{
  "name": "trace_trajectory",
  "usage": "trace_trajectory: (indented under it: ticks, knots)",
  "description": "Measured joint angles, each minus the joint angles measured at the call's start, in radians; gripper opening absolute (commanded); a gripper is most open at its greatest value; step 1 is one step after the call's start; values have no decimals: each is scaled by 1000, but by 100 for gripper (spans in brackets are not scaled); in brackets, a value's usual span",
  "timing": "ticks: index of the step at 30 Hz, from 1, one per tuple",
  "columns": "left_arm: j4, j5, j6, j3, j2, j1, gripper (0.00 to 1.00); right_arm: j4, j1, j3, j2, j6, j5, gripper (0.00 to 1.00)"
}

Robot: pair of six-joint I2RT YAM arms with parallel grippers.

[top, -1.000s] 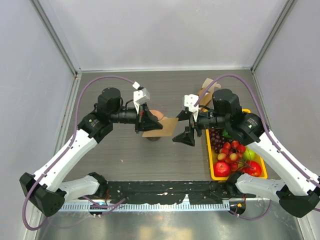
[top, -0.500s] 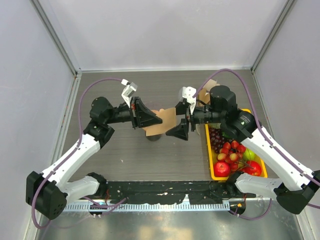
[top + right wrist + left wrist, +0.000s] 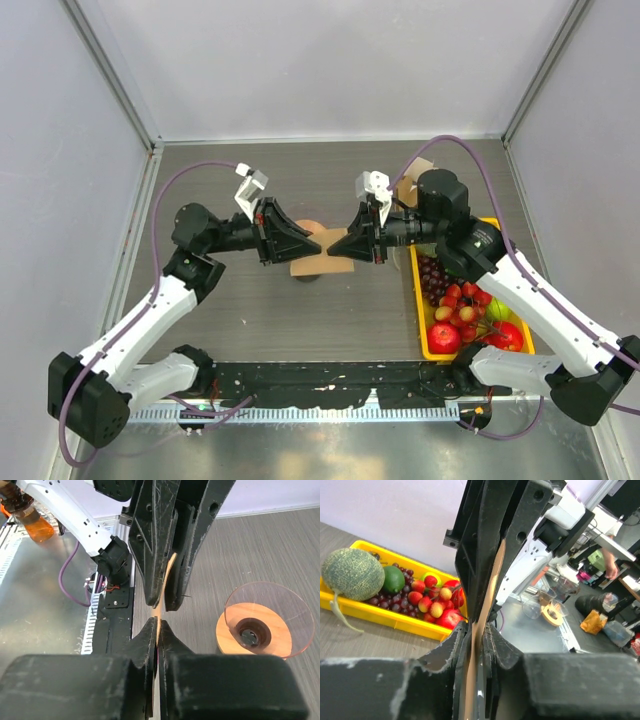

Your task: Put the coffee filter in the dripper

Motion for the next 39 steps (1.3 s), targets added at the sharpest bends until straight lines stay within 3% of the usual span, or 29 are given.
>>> trace_trajectory:
  ticks: [3,10,15,19,22,39]
  knots:
    - [-74,13,51,3,-15,0,40,-8,0,0,0,-15,-7,5]
    - [-658,26,479,192,-106,2,48,-217,10,2,-11,-261,-13,5]
    - [-822,30,627,233,-196,2,50,-346,81,-4,-28,-397,-12,5]
    - [-859,37,655,227,-206,-2,49,-375,97,-6,-32,-436,-19,5]
    - [-856,38,642,204,-197,-10,41,-383,99,-6,-31,-443,-26,5]
    - [-753,79,493,143,-126,-73,37,-392,131,-5,18,-447,-32,5]
